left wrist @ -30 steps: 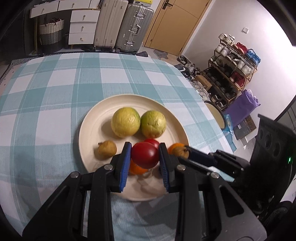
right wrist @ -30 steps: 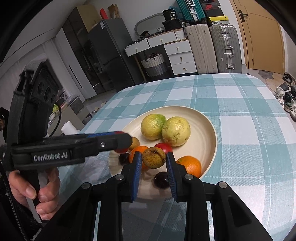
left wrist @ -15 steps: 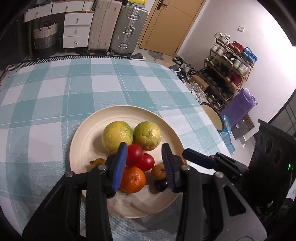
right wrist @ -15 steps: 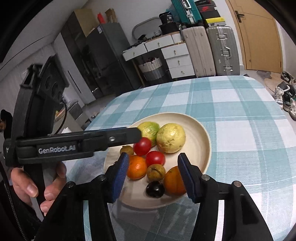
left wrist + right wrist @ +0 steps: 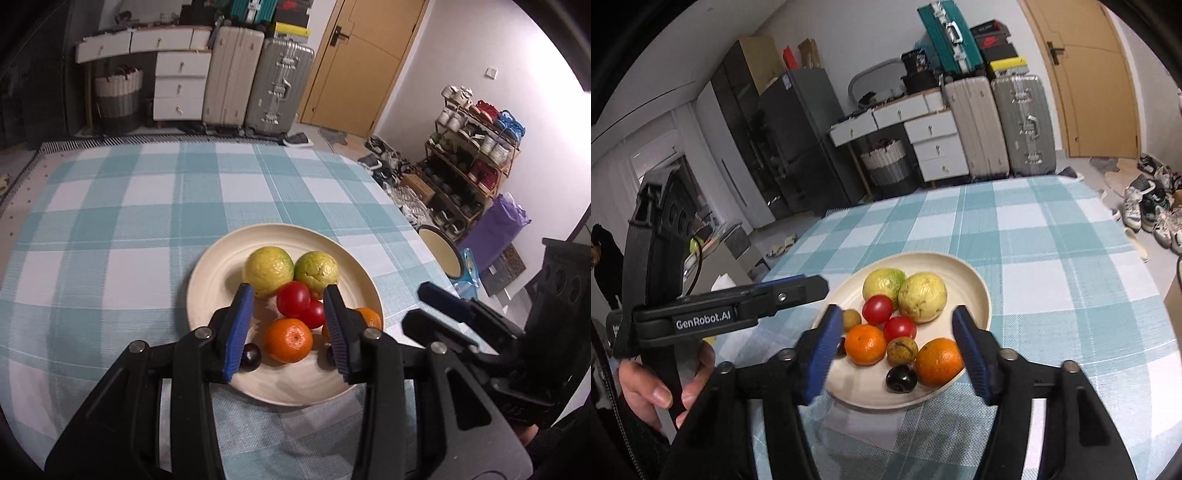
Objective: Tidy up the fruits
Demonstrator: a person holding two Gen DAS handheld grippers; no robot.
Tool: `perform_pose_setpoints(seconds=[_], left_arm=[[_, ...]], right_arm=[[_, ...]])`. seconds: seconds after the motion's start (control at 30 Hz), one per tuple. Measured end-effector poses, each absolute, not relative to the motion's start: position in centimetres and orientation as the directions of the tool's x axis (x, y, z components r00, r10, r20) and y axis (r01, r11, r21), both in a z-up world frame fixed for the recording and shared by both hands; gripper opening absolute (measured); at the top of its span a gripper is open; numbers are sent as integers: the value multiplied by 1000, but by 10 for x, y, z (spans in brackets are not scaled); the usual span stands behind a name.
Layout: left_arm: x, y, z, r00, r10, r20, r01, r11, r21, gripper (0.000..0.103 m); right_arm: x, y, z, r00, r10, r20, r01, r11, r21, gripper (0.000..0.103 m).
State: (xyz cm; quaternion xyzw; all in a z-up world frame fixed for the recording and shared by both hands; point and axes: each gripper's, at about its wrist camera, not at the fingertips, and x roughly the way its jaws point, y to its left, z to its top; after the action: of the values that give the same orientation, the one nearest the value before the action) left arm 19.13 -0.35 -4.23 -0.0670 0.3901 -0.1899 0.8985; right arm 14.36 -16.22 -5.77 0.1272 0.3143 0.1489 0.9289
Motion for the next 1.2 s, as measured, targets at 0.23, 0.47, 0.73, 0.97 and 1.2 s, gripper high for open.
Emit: perform_pose_setpoints(seconds=[0.23,0.47,0.73,0.97,1.2], left_arm=[[162,11,-26,710,-333,-620,246,943,-225,65],[133,24,-12,771,-265,-578,201,964,-175,82],[99,40,-8,834,-212,-509,147,975,-165,102],[72,42,-9,879,-130,-460,99,991,-91,102],[53,49,-18,917,-67,-393,52,997,-48,102]], right_arm=[[124,-153,-41,797,327,-508,-206,937,281,75],[101,-149,-24,847,290,-446,-192,949,252,92],[77,-148,-15,885,258,-387,-183,958,220,100],[62,-149,-18,906,217,-365,-163,971,173,102],[51,-156,-30,914,188,-359,-143,979,147,103]])
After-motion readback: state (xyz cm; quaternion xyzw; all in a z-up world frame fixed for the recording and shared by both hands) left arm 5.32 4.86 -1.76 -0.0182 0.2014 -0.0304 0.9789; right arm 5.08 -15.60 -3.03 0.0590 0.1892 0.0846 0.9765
